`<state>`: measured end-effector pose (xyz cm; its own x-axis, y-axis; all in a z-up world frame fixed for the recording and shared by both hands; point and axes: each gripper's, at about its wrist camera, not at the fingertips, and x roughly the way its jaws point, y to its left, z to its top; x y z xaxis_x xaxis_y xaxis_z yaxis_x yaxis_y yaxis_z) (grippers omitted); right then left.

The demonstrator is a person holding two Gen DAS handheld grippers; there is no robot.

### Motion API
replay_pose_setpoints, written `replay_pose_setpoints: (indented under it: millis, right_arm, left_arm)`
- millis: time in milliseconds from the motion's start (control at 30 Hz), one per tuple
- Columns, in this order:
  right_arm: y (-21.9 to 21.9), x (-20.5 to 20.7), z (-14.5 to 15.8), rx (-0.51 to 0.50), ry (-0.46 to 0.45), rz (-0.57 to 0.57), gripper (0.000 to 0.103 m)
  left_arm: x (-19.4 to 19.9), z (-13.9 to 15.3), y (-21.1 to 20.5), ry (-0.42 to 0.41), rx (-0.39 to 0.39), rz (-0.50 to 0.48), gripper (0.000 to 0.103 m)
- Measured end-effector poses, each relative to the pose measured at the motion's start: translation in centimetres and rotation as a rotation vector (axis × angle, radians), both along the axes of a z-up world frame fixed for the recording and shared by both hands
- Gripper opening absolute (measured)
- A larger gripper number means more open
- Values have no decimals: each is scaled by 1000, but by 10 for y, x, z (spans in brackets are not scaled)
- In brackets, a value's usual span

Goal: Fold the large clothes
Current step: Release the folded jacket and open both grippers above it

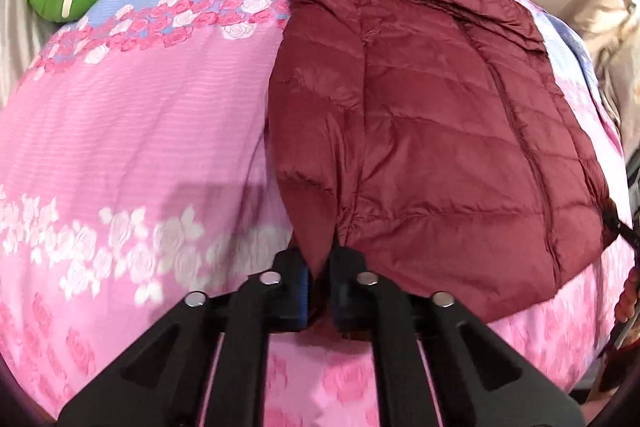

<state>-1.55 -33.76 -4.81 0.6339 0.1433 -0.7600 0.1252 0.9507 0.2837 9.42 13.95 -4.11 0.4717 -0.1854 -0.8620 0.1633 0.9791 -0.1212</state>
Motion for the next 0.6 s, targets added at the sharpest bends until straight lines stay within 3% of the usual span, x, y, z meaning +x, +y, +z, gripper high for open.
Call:
replay_pose_setpoints:
  millis: [133,267,367,433,467,500,600]
  right_arm:
    - [4,-40,11,-52,34,38,2]
    - [4,-85,7,-103,142,80,3]
    - [6,-100,7,-169,211,105,6]
    - [0,-97,27,-246,158,66,17]
    - [-5,-94,40,-264,115,40,28]
    - [-11,-87,60,-266,47,10,32]
    - [-17,-55,104,-244,-133,-1,36]
  left_arm:
    - [-44,6,7,16,8,-47,3]
    - [-89,8,19,94,-57,-64,6]
    - [-99,29,25,46,-39,-39,10]
    - [-95,61,26,-63,-8,-18,24]
    - [-88,81,25,-136,19,-5,44]
    - [-80,96,22,-196,26,2,55]
    - [-44,131,0,-318,30,-31,59]
